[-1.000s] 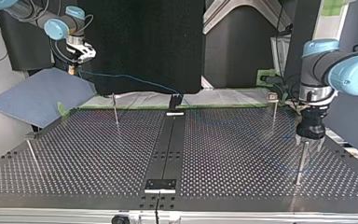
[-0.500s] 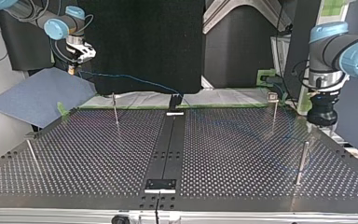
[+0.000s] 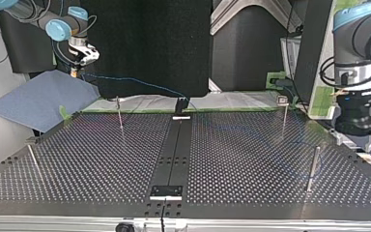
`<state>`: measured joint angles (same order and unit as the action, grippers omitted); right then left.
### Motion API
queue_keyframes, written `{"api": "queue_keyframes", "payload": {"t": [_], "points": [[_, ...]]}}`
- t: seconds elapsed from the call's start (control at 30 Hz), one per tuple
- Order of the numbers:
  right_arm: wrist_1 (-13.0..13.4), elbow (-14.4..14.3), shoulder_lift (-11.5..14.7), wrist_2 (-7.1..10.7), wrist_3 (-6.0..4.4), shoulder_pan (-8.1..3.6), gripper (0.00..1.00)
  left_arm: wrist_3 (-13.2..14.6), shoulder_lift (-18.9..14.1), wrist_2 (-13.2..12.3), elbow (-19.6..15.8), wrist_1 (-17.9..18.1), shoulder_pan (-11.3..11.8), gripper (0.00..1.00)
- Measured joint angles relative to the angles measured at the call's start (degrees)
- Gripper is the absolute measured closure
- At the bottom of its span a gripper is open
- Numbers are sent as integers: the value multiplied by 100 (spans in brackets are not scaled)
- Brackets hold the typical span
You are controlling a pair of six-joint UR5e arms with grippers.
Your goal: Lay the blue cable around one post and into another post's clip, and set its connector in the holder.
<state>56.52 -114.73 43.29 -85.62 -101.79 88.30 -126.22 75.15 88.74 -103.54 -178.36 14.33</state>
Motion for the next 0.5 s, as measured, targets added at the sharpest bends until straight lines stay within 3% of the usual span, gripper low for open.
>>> {"api": "queue_keyframes", "payload": {"t": [0.3,0.5], "points": [[4,0,0,1,-8,1,100,420,100,414,419,-417,-343,0],[0,2,0,1,-10,1,100,714,155,486,713,-714,-636,0]]}}
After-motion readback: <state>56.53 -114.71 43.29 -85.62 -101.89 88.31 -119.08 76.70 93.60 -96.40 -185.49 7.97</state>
